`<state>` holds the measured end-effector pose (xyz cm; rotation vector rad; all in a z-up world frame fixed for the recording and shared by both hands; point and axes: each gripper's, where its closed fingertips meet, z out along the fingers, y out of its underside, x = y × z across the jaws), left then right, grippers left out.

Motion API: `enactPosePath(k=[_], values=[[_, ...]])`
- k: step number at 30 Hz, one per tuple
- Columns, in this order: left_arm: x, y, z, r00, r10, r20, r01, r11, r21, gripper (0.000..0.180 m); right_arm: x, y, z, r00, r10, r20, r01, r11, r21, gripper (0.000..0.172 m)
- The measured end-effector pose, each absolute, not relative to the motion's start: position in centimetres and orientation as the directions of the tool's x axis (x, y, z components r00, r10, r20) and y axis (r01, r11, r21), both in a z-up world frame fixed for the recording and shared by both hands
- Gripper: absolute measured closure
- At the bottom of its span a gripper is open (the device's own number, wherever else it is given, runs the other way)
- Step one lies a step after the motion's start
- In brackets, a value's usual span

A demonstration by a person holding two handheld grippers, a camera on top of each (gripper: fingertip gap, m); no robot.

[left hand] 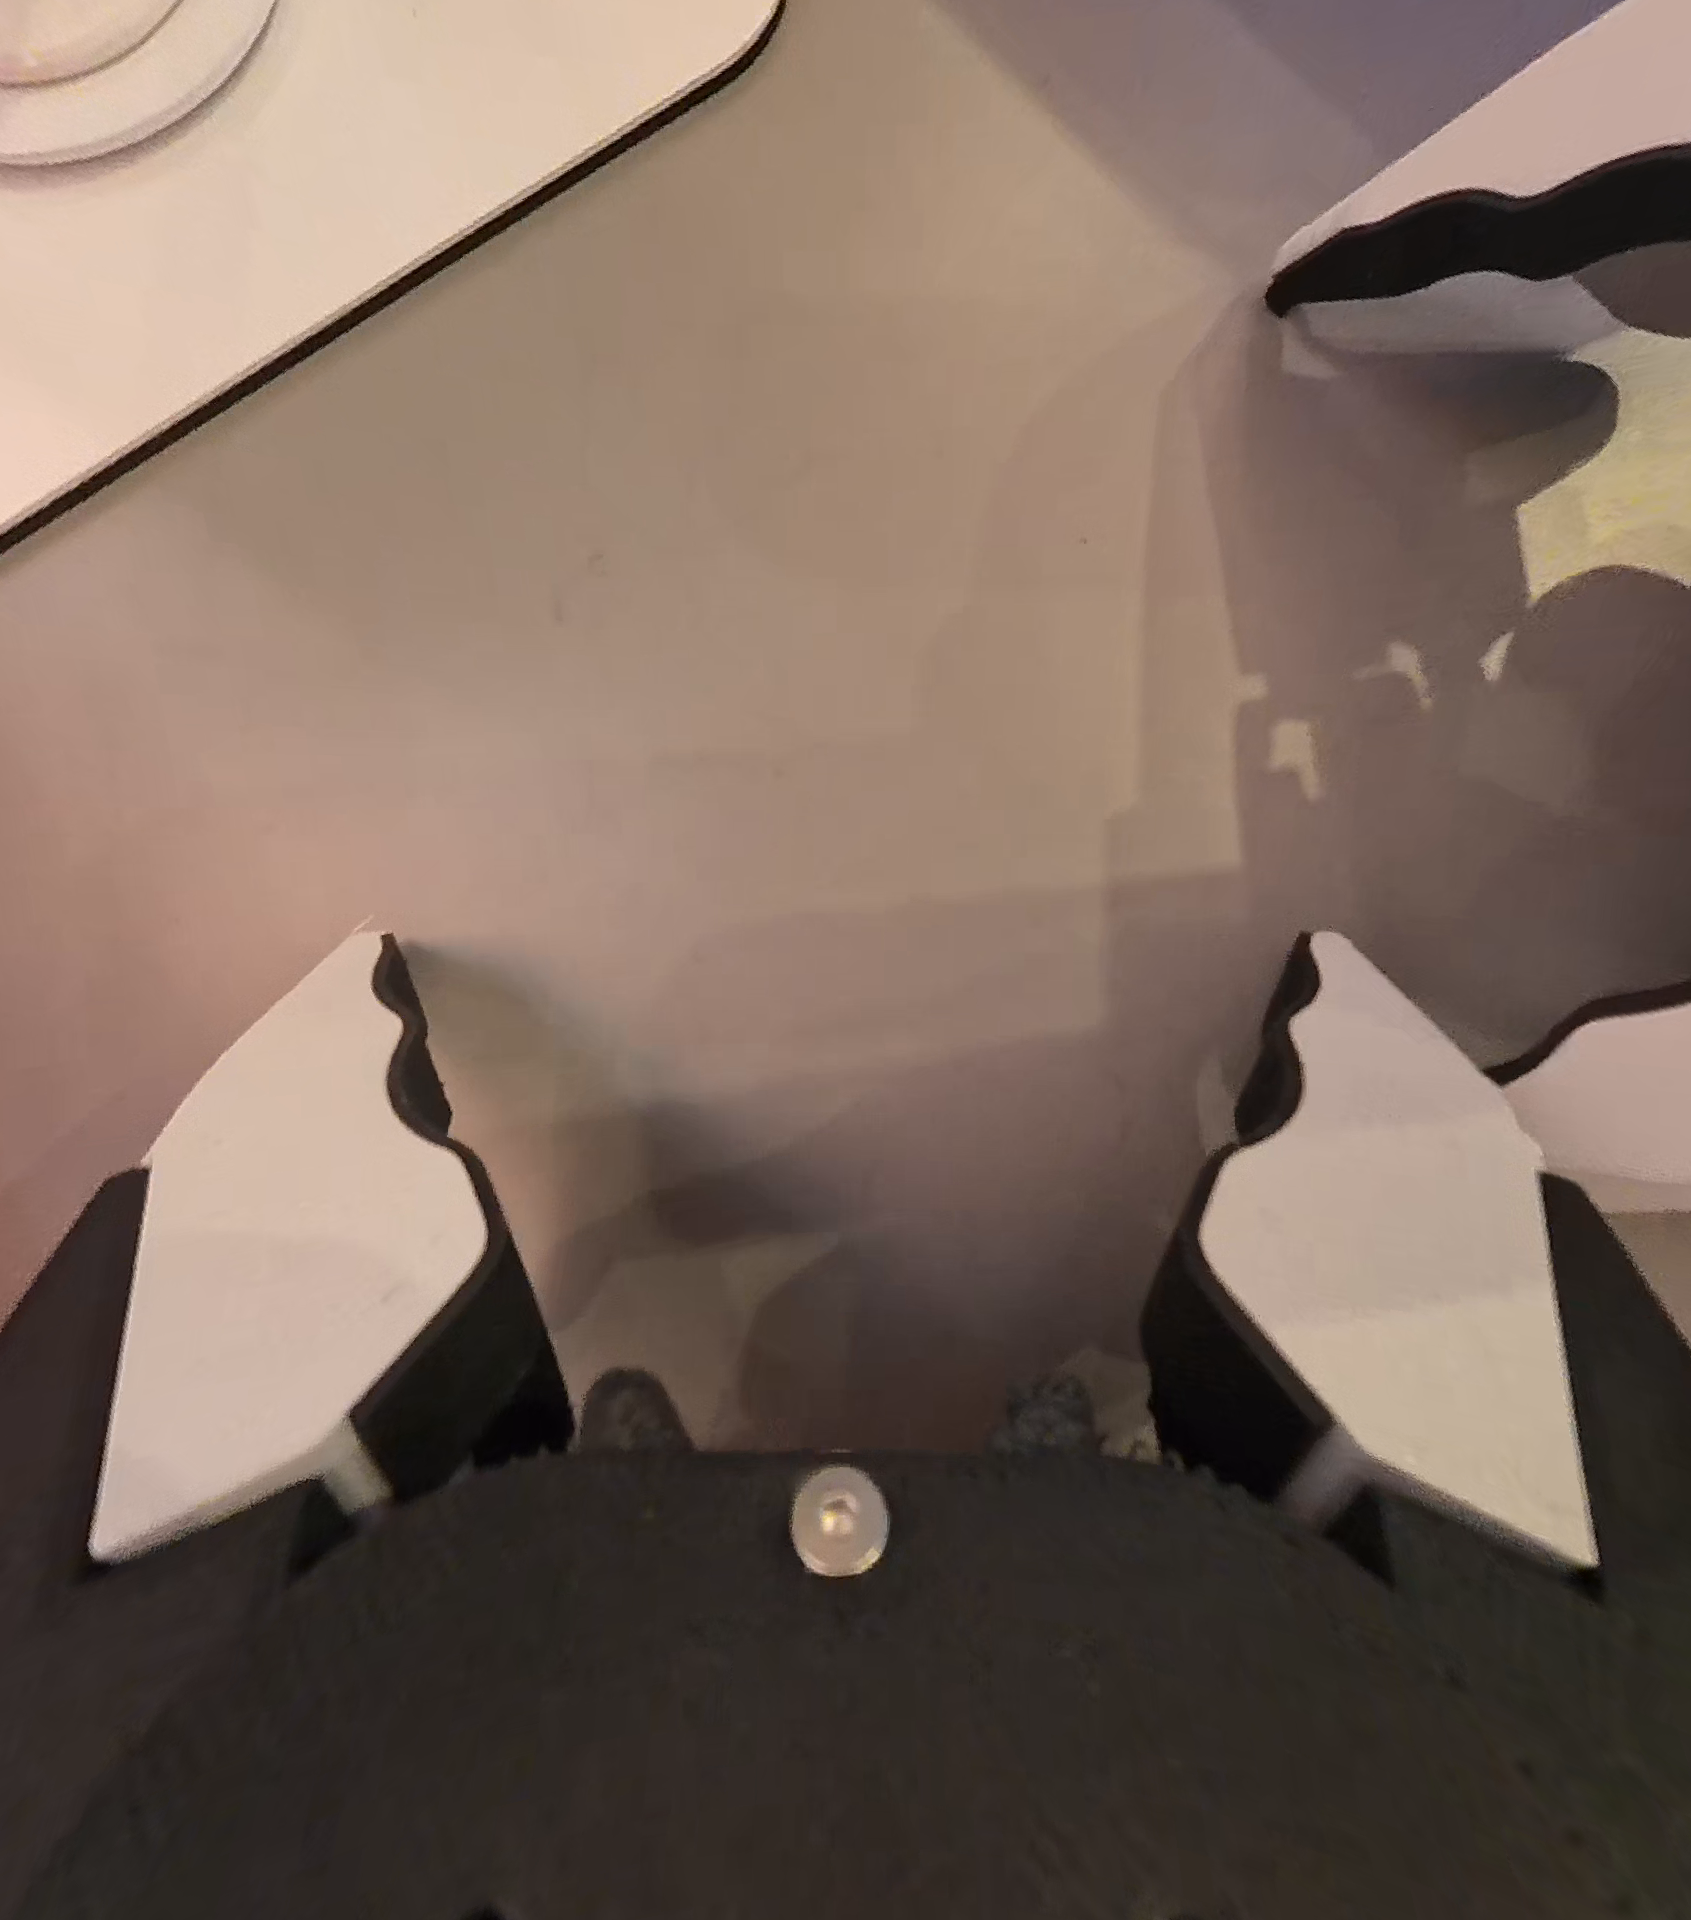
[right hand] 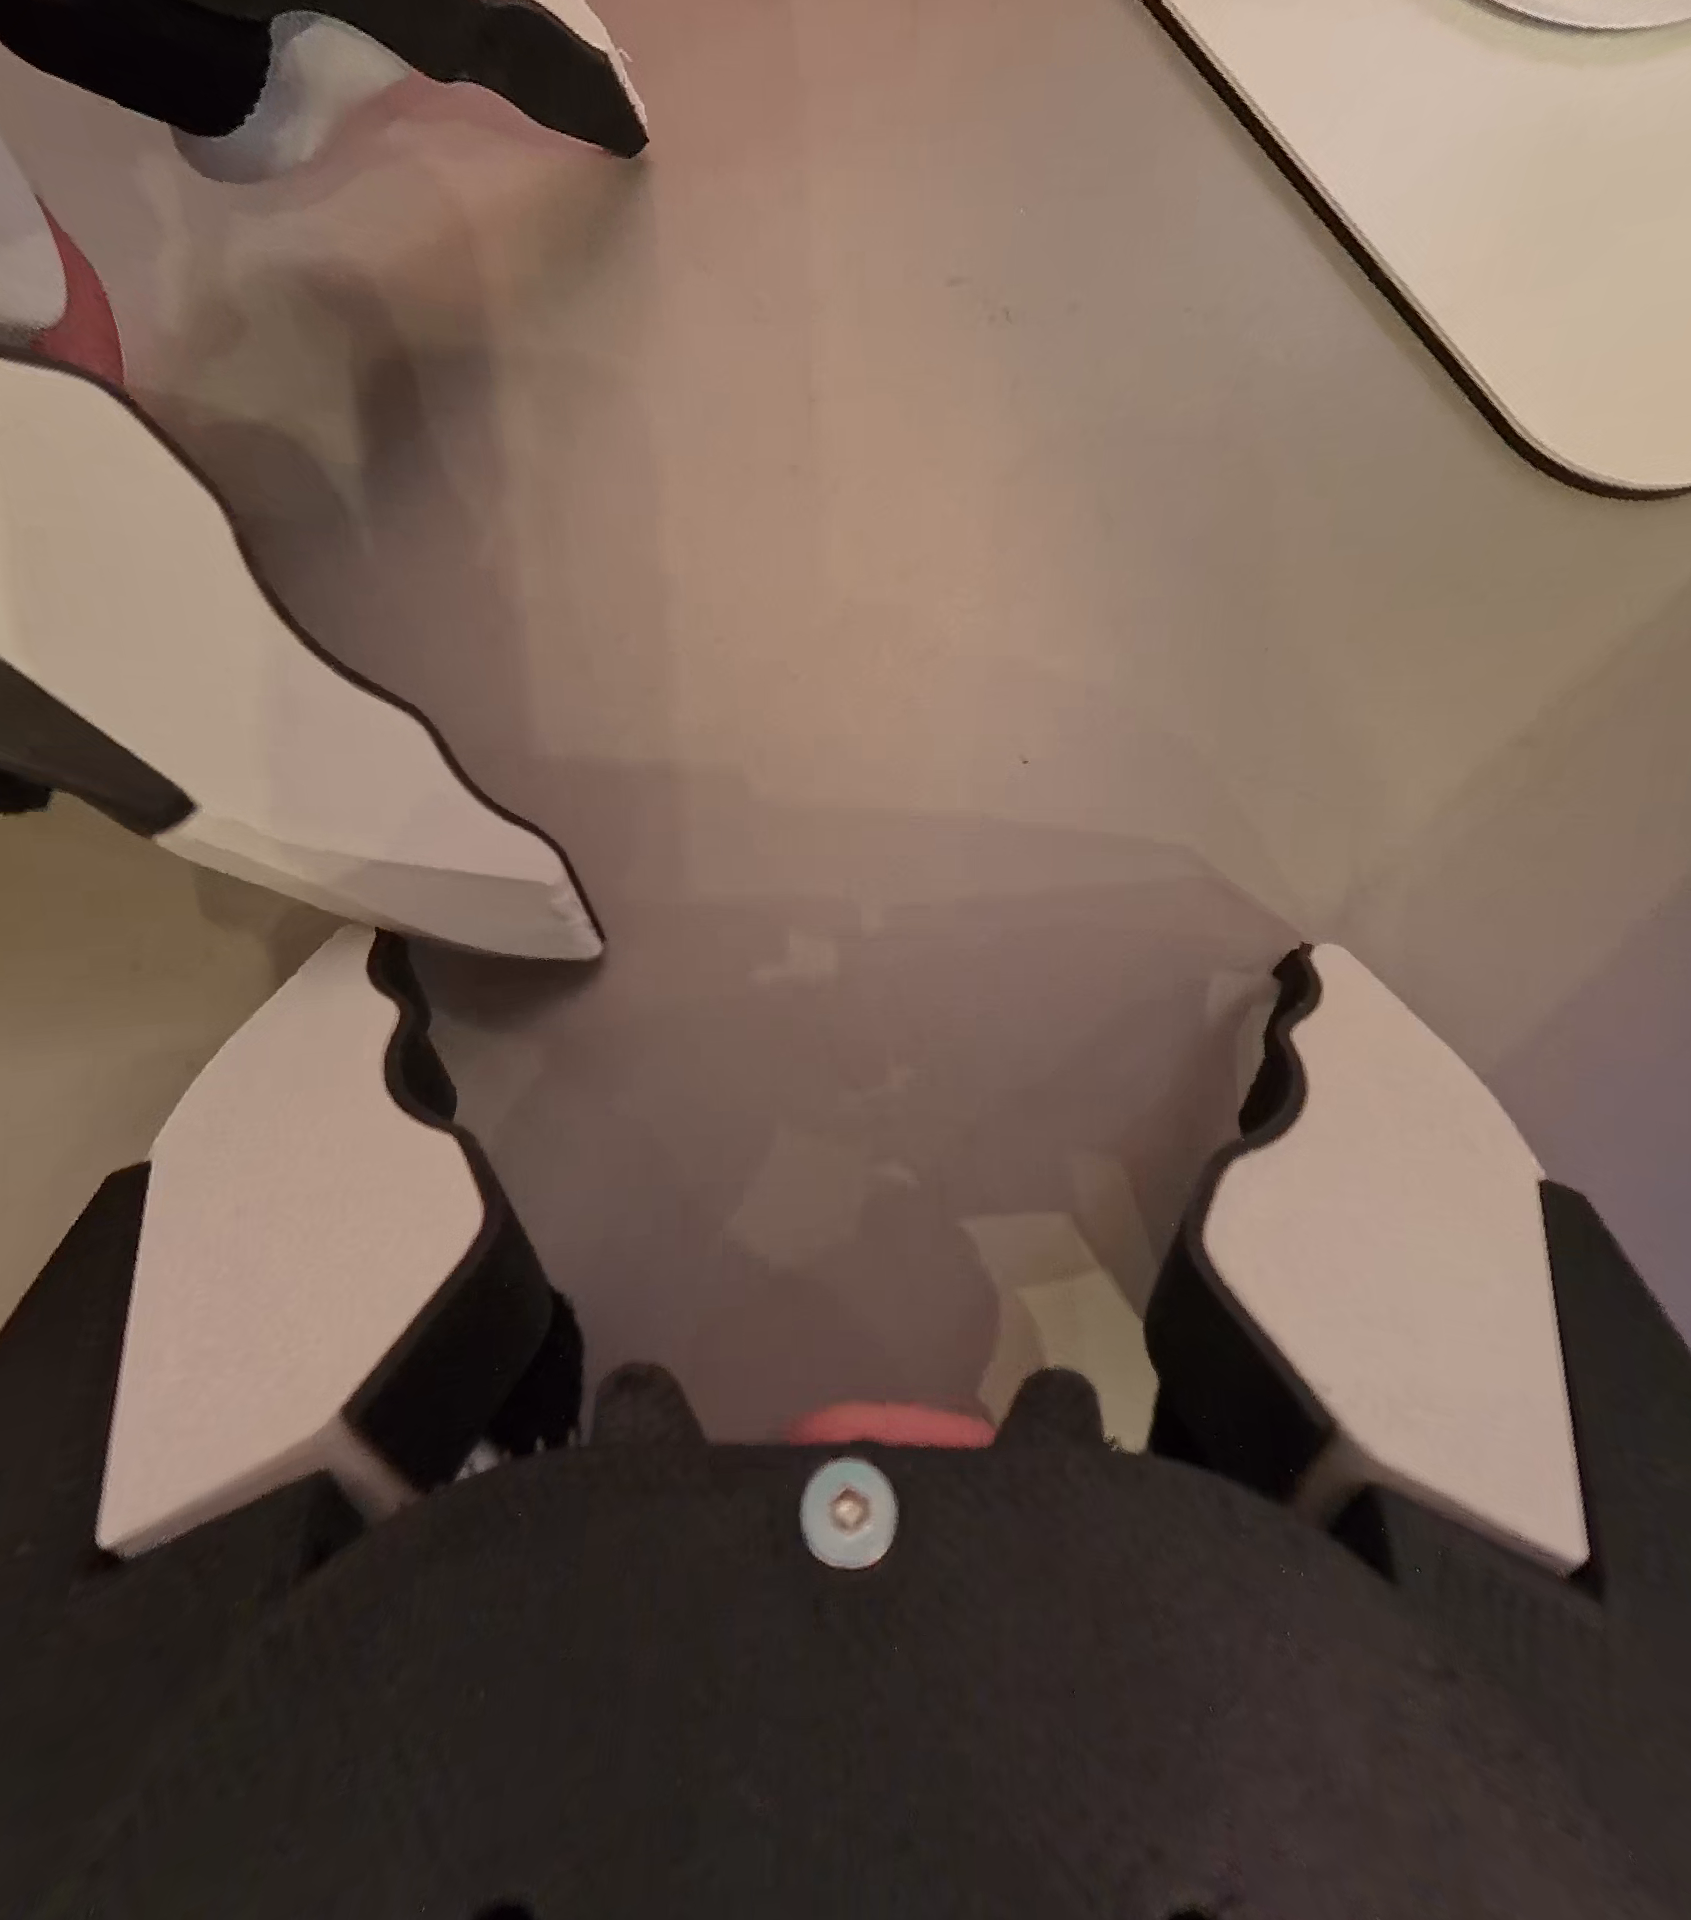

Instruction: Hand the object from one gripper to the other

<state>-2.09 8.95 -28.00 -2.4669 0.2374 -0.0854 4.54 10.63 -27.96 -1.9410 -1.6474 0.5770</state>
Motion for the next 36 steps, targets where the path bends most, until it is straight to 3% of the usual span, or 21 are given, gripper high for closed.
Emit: enactPosePath(k=[6,8,10,12,14,17,21,24,27,36], values=[[-2.1,9.4,-28.1,0.99,-0.14,0.005,-0.11,-0.798,-0.593,0.034,4.4,10.8,-28.0,0.16,0.987,0.01,0.785,-0.121,-0.608,0.027],[-2.2,9.5,-27.9,0.993,-0.121,0.003,-0.098,-0.82,-0.564,0.042,4.4,11.3,-27.6,0.191,0.981,0.012,0.761,-0.14,-0.634,0.042],[-1.3,9.3,-26.9,0.983,-0.18,0.033,-0.126,-0.798,-0.589,0.101,4.4,11.3,-27.1,0.193,0.981,-0.002,0.732,-0.145,-0.666,0.064],[-0.7,8.5,-25.4,0.971,-0.216,0.098,-0.107,-0.767,-0.633,0.113,4.4,10.7,-26.5,0.158,0.986,-0.054,0.694,-0.149,-0.704,0.09],[-1.3,6.9,-22.0,0.967,-0.252,0.044,-0.143,-0.675,-0.724,0.129,4.4,10.7,-25.7,0.151,0.985,-0.088,0.65,-0.166,-0.742,0.093],[-6.9,4.6,-15.9,0.962,-0.218,-0.166,-0.257,-0.514,-0.818,0.129,4.4,10.7,-25.1,0.146,0.981,-0.13,0.614,-0.193,-0.765,0.092],[-17.3,3.6,-13.1,0.935,-0.193,-0.298,-0.355,-0.54,-0.763,0.119,4.4,10.4,-25.2,0.126,0.985,-0.121,0.623,-0.174,-0.763,0.092],[-21.8,4.6,-15.2,0.899,-0.294,-0.323,-0.437,-0.598,-0.671,0.119,4.4,10.0,-24.9,0.103,0.989,-0.107,0.614,-0.148,-0.775,0.092],[-24.5,5.3,-20.2,0.851,-0.424,-0.309,-0.525,-0.708,-0.473,0.113,4.4,9.9,-25.0,0.093,0.991,-0.101,0.617,-0.137,-0.775,0.092],[-24.1,8.2,-24.5,0.806,-0.558,-0.198,-0.588,-0.719,-0.371,0.121,4.4,9.8,-25.0,0.09,0.99,-0.11,0.615,-0.142,-0.776,0.093]])
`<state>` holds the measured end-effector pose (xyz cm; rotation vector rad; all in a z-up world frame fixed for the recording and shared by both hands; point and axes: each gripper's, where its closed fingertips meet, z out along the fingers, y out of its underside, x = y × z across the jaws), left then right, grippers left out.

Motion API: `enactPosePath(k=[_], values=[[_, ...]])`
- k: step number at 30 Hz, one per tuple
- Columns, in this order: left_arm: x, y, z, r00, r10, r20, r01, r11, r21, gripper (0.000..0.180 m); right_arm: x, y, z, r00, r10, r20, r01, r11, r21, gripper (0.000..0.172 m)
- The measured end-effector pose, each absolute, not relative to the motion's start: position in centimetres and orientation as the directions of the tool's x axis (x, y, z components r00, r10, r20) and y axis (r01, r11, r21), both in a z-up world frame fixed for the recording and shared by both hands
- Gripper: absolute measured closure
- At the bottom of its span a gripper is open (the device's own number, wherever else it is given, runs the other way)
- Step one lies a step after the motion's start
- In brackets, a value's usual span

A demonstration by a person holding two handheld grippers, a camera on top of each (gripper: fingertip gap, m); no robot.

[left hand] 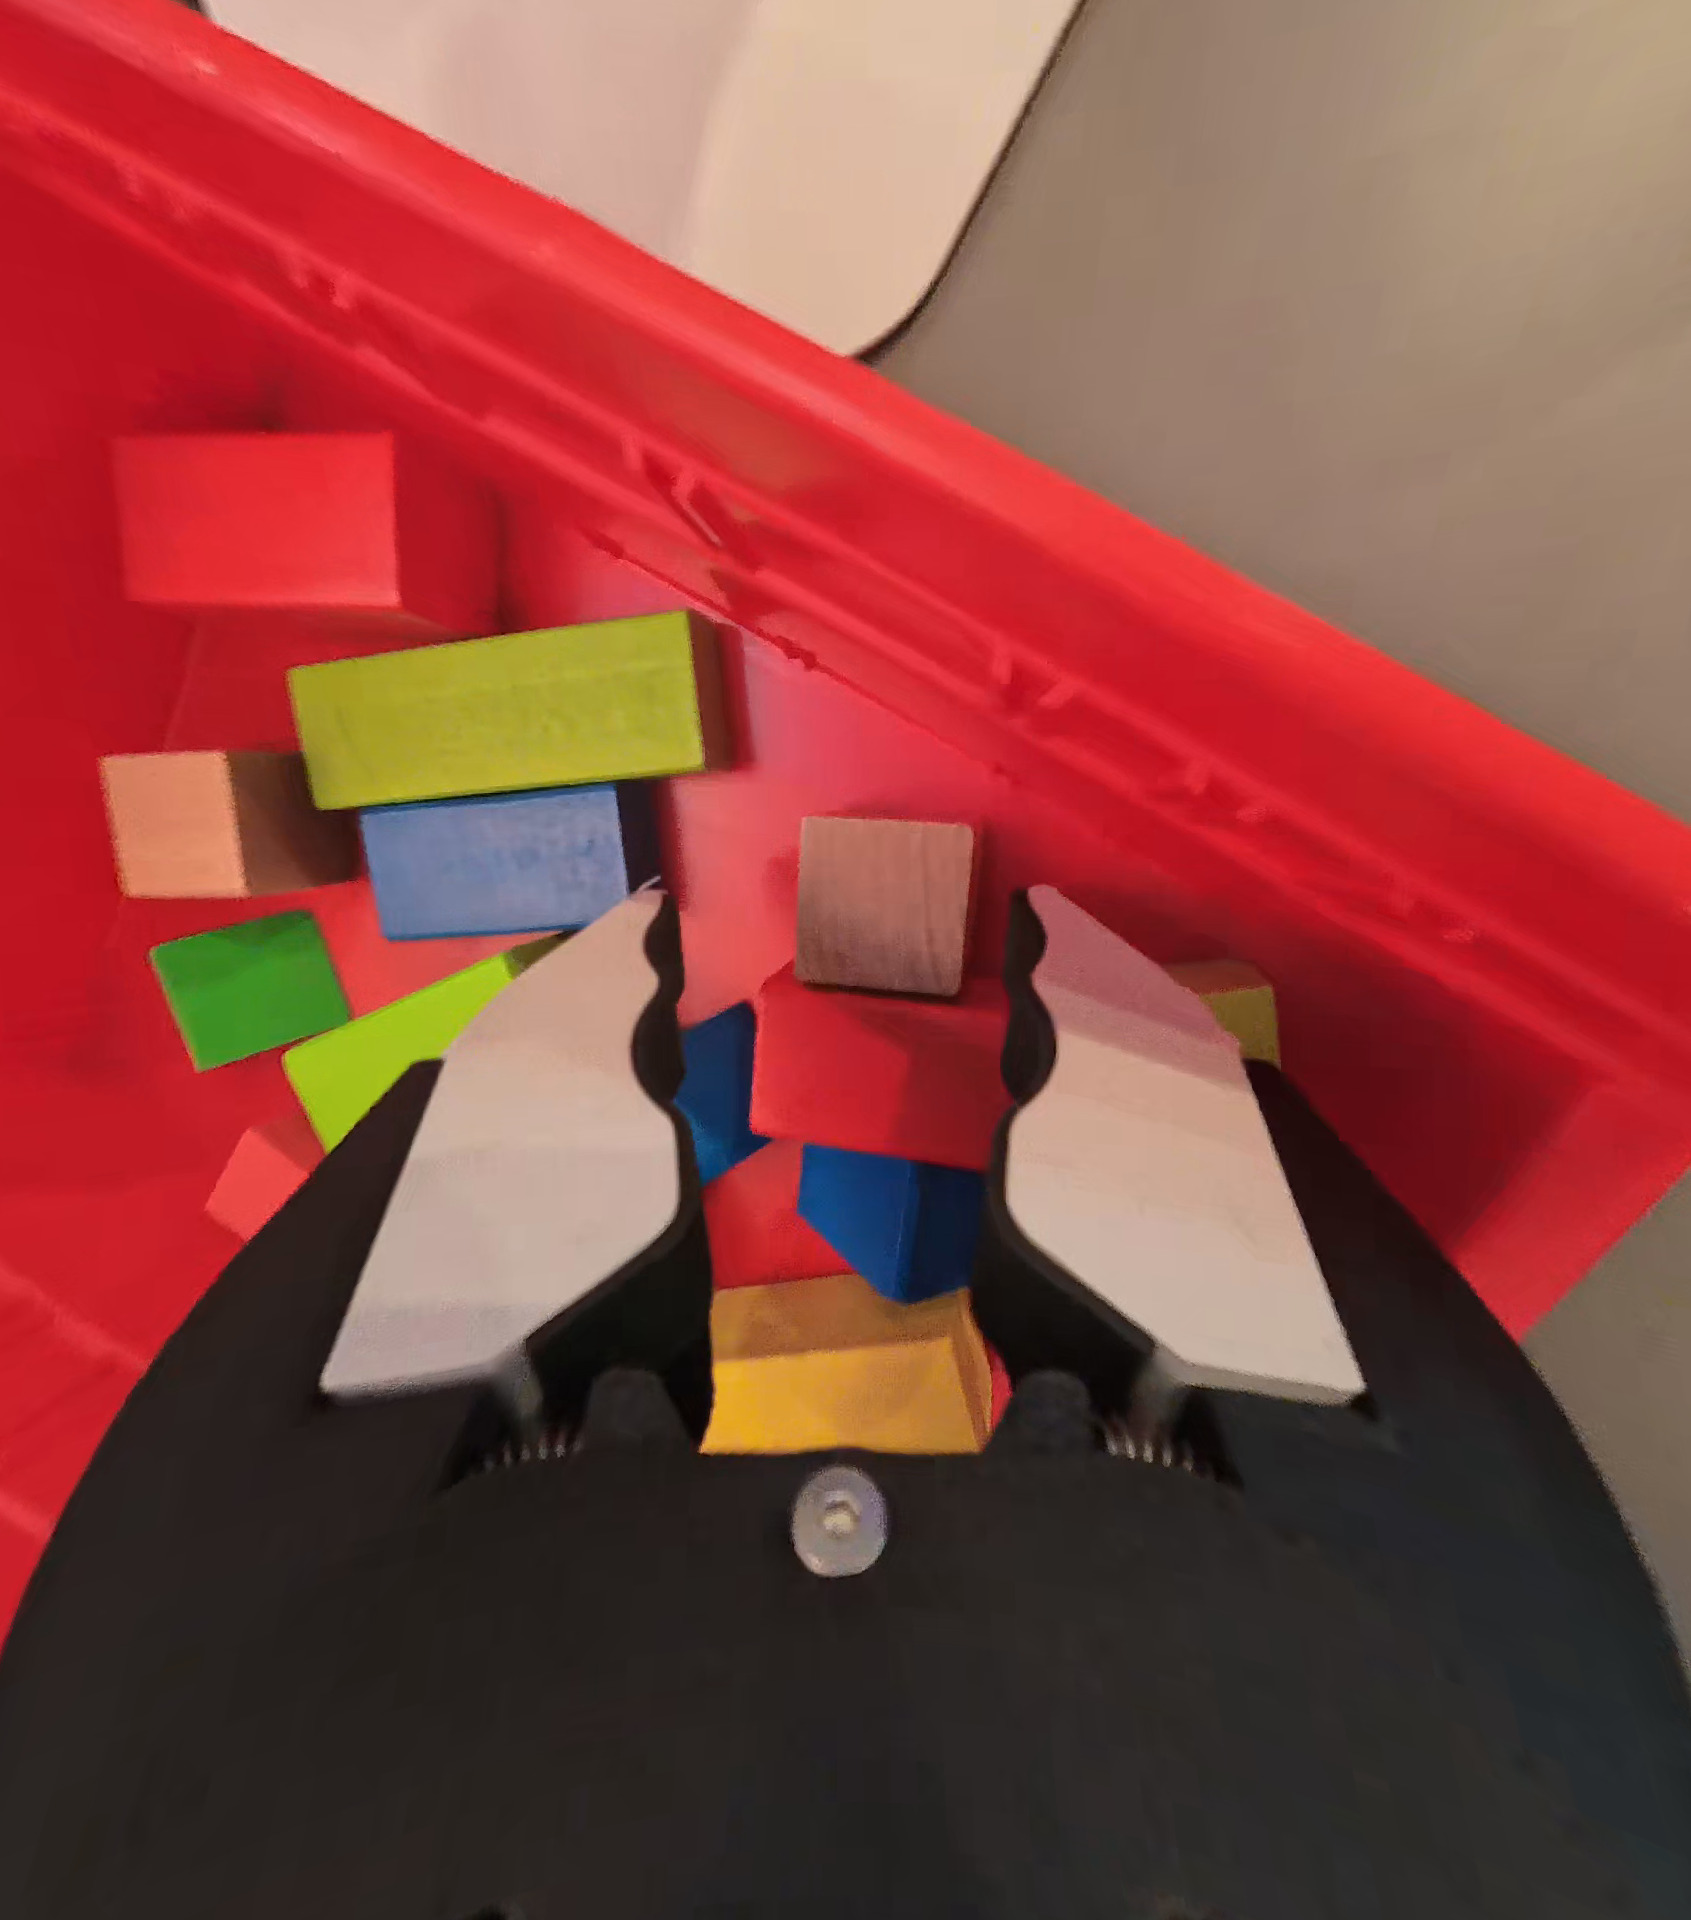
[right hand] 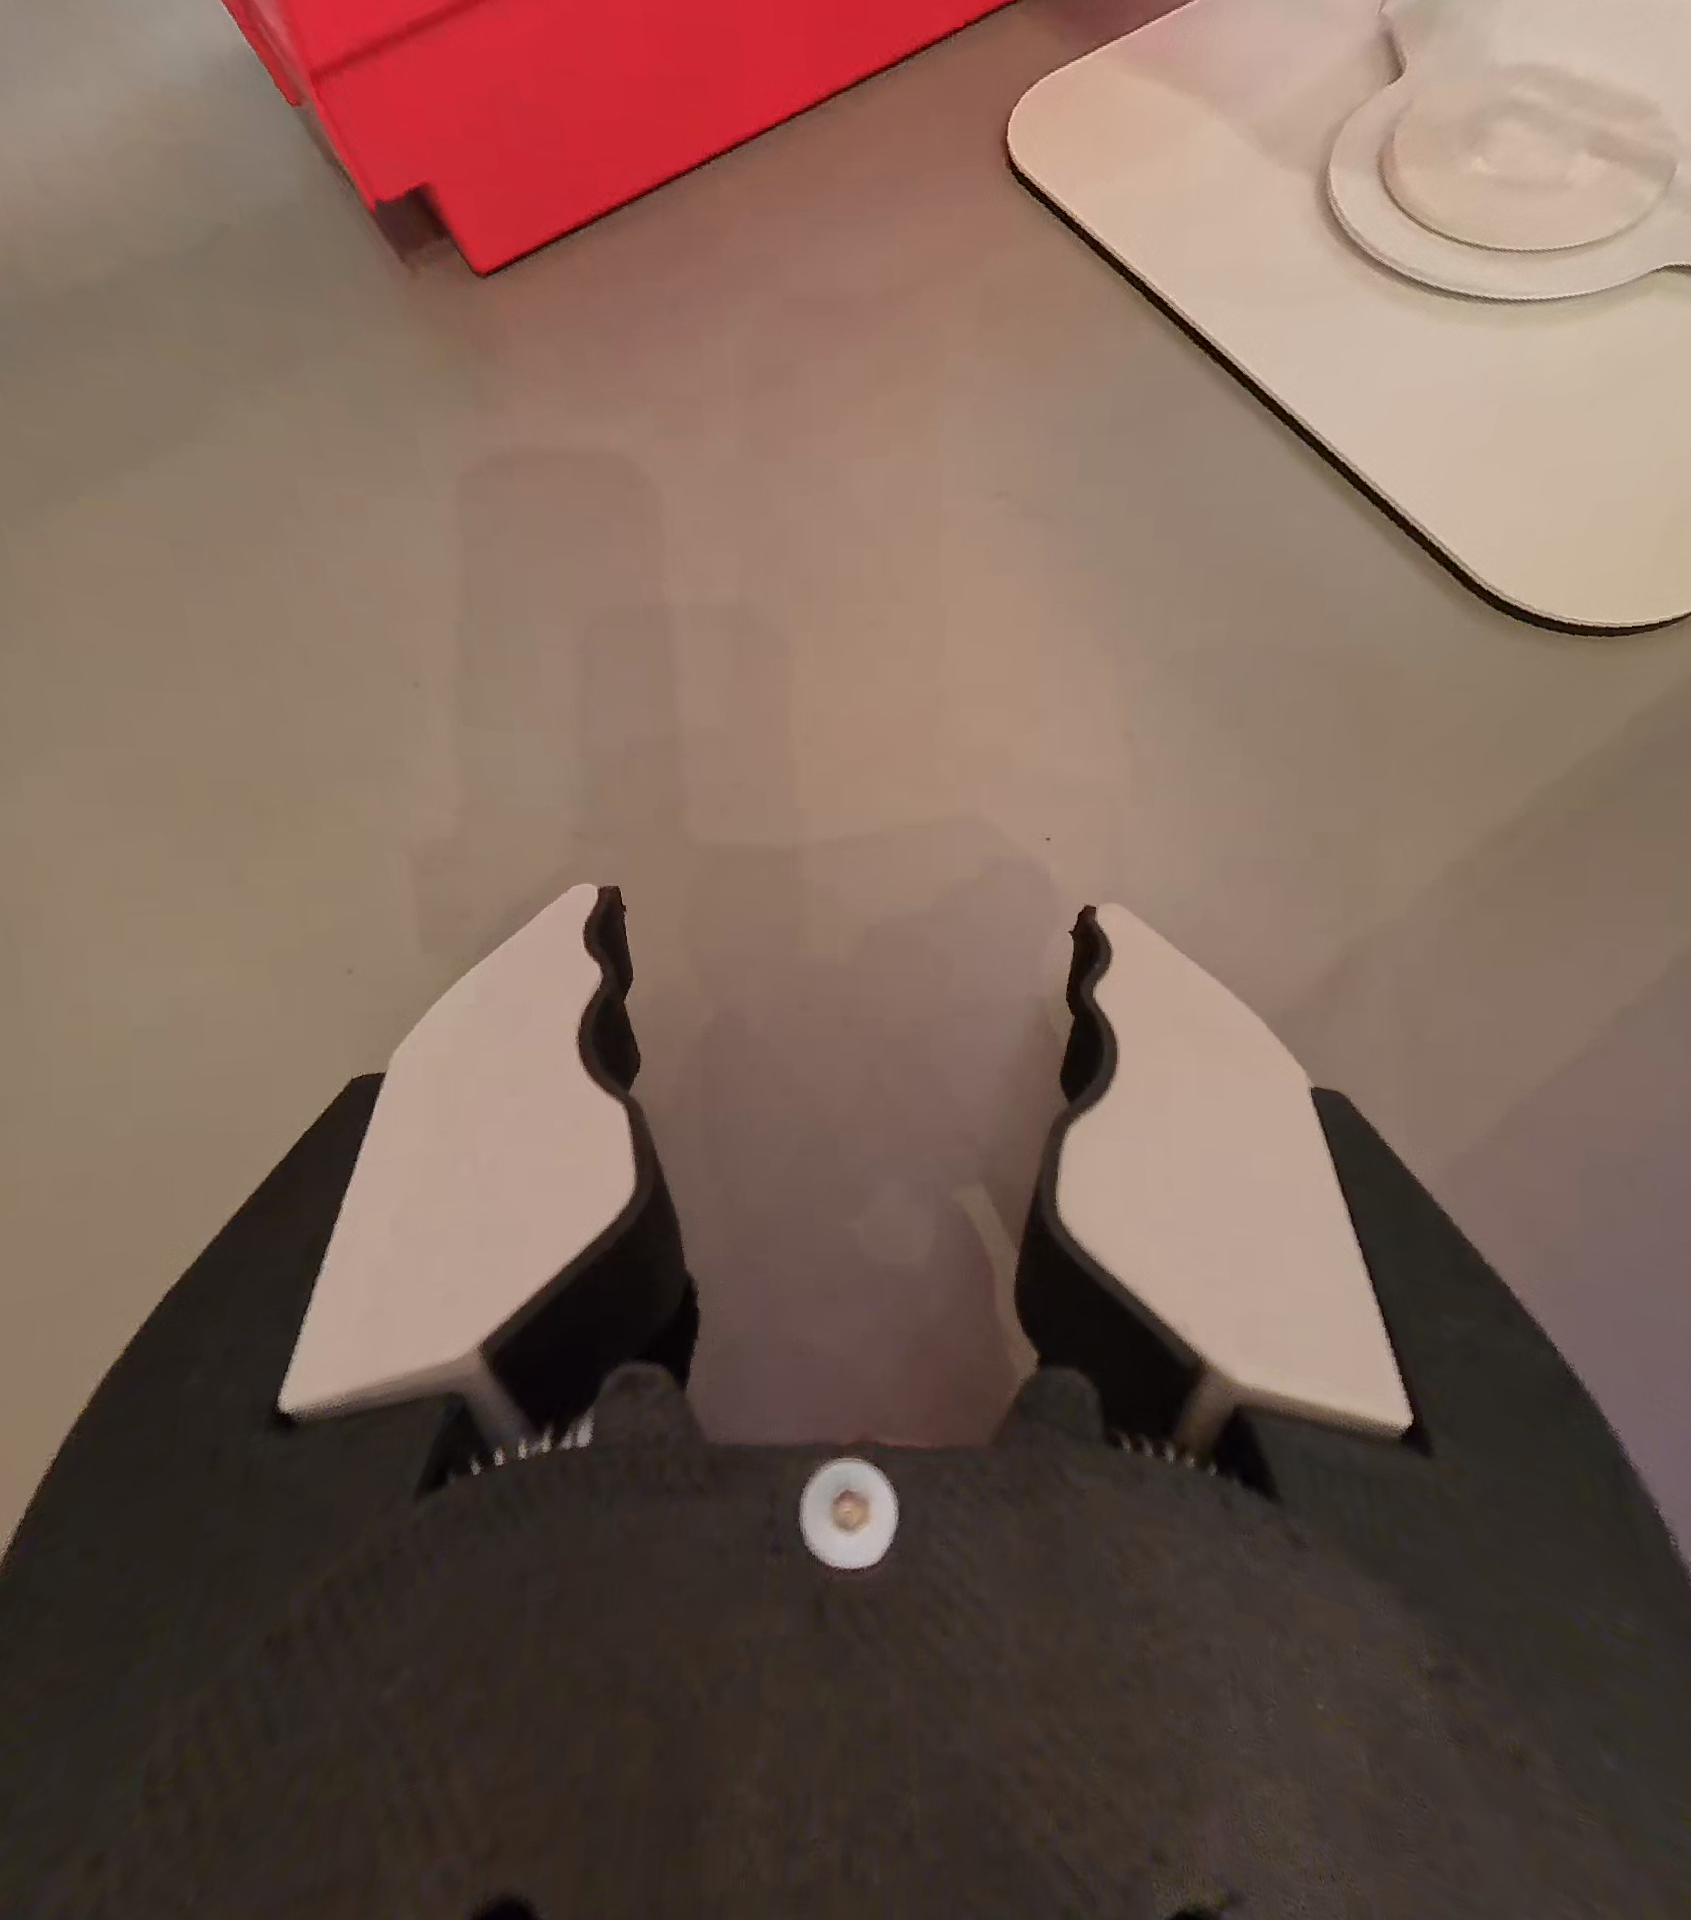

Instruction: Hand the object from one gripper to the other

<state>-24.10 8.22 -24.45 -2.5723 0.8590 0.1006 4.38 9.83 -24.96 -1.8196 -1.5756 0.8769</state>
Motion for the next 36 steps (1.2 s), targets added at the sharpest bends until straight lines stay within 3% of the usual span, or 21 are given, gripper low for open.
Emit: enactPosePath(k=[4,15,23,31,36], values=[[-23.7,8.2,-25.7,0.81,-0.571,-0.134,-0.579,-0.743,-0.336,0.146,4.4,9.8,-24.9,0.086,0.99,-0.113,0.61,-0.142,-0.78,0.093],[-24.0,8.3,-22.2,0.752,-0.504,-0.425,-0.658,-0.607,-0.445,0.147,4.2,9.7,-23.5,0.073,0.994,-0.085,0.545,-0.111,-0.831,0.095],[-19.8,6.7,-16.4,0.679,-0.485,-0.55,-0.733,-0.415,-0.539,0.147,1.6,6.7,-16.5,-0.036,0.999,0.031,0.391,0.042,-0.919,0.102],[-17.2,5.9,-12.9,0.665,-0.503,-0.552,-0.736,-0.318,-0.598,0.147,-1.8,4.0,-12.7,-0.128,0.985,0.115,0.339,0.153,-0.928,0.099],[-12.2,4.6,-9.9,0.654,-0.628,-0.422,-0.63,-0.144,-0.763,0.147,-3.8,3.1,-10.3,-0.19,0.975,0.119,0.268,0.168,-0.949,0.104]])
